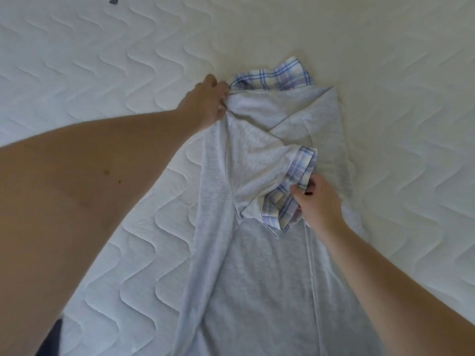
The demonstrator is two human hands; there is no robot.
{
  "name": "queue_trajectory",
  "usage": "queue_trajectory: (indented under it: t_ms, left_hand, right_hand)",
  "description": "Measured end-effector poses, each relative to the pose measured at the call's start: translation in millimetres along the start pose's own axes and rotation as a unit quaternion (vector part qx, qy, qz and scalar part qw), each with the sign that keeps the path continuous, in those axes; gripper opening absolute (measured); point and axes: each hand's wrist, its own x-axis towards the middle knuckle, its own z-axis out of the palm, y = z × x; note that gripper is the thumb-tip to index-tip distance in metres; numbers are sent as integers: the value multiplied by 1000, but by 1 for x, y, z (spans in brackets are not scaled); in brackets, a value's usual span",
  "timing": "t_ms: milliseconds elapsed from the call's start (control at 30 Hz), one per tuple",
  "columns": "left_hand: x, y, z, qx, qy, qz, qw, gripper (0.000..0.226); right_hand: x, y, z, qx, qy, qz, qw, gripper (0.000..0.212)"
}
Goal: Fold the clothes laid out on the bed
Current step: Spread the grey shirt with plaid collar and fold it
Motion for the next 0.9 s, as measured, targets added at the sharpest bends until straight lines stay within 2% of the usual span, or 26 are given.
queue_trajectory:
  t_ms: [67, 167, 233, 300, 400, 500, 567, 667, 767, 900]
  left_hand:
    - [-22, 1, 12, -29, 58, -16, 998, 48]
    - [-69, 2, 32, -109, 127, -41, 985, 45]
    - [-108, 3, 47, -150, 138, -48, 978, 37]
    - [-148, 5, 64, -172, 128, -56, 975, 26]
    - [-210, 5, 91, -183, 80, -100, 975, 14]
    - [-269, 7, 114, -218, 51, -160, 961, 10]
    - [-307, 13, 124, -232, 25, -201, 951, 18]
    - [-367, 27, 133, -231, -46, -222, 946, 35]
    - [-426, 42, 145, -201, -92, -209, 953, 46]
    - [-479, 60, 163, -171, -109, -230, 952, 56]
  right_hand:
    - [-10, 0, 3, 12, 59, -34, 998, 17]
    - [-35, -2, 7, -20, 168, -118, 979, 23]
    - [-58, -4, 14, -44, 183, -152, 970, 17]
    - [-84, -3, 28, -36, 129, -148, 980, 11]
    - [-122, 2, 60, -71, 9, -127, 989, 8]
    - [-143, 2, 96, -28, -96, -35, 994, 16]
    - [-146, -3, 115, 37, -126, 48, 990, 17]
    - [-150, -12, 131, 69, -146, 115, 980, 26]
    - [-158, -14, 137, 43, -194, 139, 970, 29]
    - [-169, -4, 137, 17, -266, 166, 949, 15]
